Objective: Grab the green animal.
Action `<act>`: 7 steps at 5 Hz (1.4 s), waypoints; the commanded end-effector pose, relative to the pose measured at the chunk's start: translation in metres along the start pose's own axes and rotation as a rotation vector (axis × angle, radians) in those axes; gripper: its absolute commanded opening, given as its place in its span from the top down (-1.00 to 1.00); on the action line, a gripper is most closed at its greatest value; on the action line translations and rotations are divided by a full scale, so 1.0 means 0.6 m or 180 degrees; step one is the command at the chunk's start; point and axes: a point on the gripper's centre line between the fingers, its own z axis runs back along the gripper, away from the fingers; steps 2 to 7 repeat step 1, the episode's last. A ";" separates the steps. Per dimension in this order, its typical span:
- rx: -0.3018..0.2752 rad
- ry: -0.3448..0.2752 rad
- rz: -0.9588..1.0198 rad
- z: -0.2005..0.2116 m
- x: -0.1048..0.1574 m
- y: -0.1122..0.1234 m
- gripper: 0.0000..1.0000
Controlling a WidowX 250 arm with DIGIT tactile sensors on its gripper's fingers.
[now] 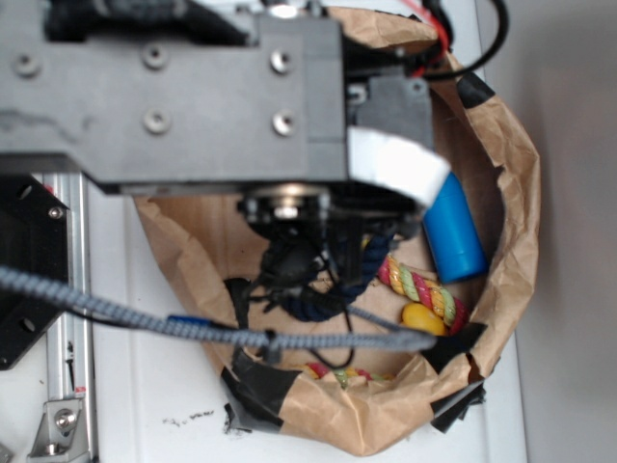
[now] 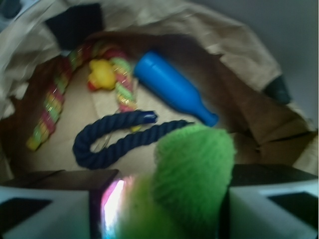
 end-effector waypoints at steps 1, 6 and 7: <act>0.0158 -0.0147 0.1044 0.035 -0.005 0.038 1.00; 0.0158 -0.0147 0.1044 0.035 -0.005 0.038 1.00; 0.0158 -0.0147 0.1044 0.035 -0.005 0.038 1.00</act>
